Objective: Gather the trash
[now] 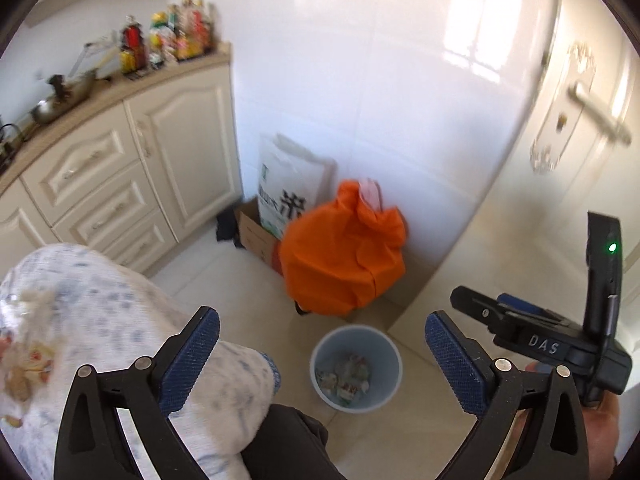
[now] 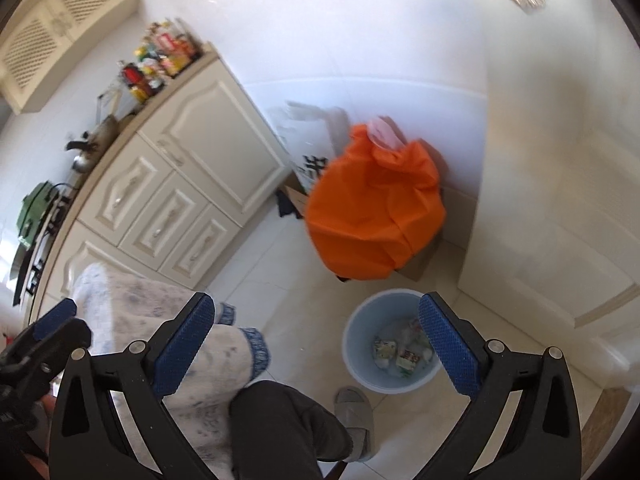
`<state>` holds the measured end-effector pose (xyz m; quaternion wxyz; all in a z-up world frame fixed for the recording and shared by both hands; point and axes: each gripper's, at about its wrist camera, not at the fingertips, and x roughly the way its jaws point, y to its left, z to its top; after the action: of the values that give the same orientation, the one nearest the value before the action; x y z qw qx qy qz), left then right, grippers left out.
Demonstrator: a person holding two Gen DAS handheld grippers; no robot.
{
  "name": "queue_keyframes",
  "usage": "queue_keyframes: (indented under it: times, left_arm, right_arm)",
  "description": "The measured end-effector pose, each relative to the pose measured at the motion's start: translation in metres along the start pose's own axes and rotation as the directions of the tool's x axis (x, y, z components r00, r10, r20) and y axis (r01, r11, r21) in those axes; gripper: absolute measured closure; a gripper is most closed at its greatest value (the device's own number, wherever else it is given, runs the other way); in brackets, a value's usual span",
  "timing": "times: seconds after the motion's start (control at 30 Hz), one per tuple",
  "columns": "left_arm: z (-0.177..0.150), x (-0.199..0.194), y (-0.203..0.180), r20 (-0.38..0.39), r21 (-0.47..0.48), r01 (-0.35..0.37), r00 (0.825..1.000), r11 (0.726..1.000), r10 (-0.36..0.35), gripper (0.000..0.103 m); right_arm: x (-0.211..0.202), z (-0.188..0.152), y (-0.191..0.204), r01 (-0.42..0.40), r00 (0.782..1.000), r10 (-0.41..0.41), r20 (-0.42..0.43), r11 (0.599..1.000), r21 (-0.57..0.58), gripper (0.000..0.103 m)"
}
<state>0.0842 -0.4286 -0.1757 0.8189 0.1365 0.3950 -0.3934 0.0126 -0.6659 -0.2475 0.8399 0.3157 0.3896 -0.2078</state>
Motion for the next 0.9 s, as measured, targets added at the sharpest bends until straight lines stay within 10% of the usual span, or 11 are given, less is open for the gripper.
queue_keyframes:
  times: [0.43,0.9]
  left_arm:
    - [-0.069,-0.186,0.086,0.206,-0.144,-0.054,0.975,0.988,0.084,0.001]
    - [-0.175,-0.343,0.175,0.315,-0.364,-0.252,0.873,0.897,0.373,0.001]
  right_arm:
    - [-0.052,-0.004,0.122,-0.118,0.988,0.135,0.078,0.975,-0.189,0.0]
    - [-0.087,-0.047,0.276,-0.296,0.936,0.349,0.045,0.851,-0.434,0.0]
